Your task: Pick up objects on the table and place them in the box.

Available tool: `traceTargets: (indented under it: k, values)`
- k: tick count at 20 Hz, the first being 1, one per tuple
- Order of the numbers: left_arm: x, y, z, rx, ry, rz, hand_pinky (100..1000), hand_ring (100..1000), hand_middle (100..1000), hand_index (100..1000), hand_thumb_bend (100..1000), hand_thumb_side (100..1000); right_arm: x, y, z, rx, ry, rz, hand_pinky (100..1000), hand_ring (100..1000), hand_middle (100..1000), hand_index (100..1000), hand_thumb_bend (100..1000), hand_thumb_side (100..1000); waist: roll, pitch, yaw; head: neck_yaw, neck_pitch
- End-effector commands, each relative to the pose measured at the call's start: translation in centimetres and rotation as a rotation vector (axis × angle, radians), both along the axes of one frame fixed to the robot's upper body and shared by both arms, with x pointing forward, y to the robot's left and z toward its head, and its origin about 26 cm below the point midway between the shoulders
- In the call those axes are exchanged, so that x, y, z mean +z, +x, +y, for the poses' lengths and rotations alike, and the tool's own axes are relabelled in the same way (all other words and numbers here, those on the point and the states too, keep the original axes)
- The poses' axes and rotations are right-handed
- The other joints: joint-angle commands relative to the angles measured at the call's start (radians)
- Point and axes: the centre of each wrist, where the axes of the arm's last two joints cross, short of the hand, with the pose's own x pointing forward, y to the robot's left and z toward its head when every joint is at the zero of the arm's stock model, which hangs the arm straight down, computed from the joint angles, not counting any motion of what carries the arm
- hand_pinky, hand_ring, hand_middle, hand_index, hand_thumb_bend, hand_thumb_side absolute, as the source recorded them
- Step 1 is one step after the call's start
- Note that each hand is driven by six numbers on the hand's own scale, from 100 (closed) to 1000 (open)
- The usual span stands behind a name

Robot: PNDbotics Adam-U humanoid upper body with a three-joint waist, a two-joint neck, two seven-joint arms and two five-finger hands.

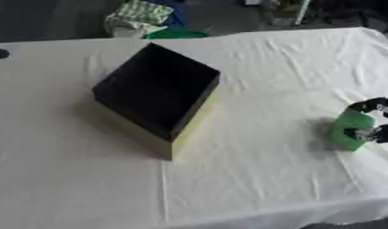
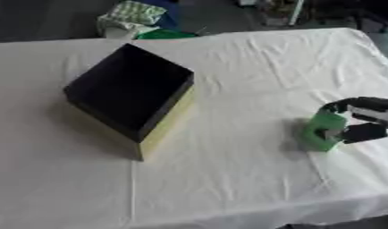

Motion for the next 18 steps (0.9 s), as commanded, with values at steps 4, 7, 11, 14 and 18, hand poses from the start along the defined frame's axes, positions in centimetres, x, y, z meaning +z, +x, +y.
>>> traceTargets:
  k: [4, 7, 11, 14, 18]
  values:
    - [0.67, -0.24, -0.01, -0.012, 0.001, -0.024, 657, 706, 612, 743, 106, 886, 0.86, 0.33, -0.47, -0.008, -0.029, -0.004, 982, 938, 891, 1000, 333, 832, -0.002, -0.009, 0.003, -0.085, -0.025]
    - [0.61, -0.26, 0.01, -0.011, -0.001, -0.021, 657, 706, 612, 743, 106, 887, 0.66, 0.39, -0.44, -0.008, -0.026, 0.003, 976, 934, 886, 1000, 328, 830, -0.003, -0.008, 0.004, -0.140, -0.039]
    - [0.62, -0.25, -0.01, -0.013, 0.000, -0.021, 658, 707, 613, 743, 107, 886, 0.67, 0.43, -0.50, -0.010, -0.019, 0.002, 967, 925, 871, 1000, 315, 822, -0.004, -0.008, 0.004, -0.160, -0.042]
    - [0.61, -0.25, -0.03, -0.013, -0.002, -0.021, 658, 707, 614, 743, 107, 887, 0.74, 0.47, -0.46, -0.011, -0.011, -0.002, 954, 914, 846, 993, 303, 819, -0.004, -0.008, 0.004, -0.153, -0.040]
    - [0.56, -0.26, -0.04, -0.013, -0.004, -0.017, 658, 707, 614, 743, 108, 887, 0.82, 0.54, -0.22, -0.003, -0.002, -0.005, 941, 901, 818, 966, 298, 813, -0.004, -0.006, 0.006, -0.132, -0.038]
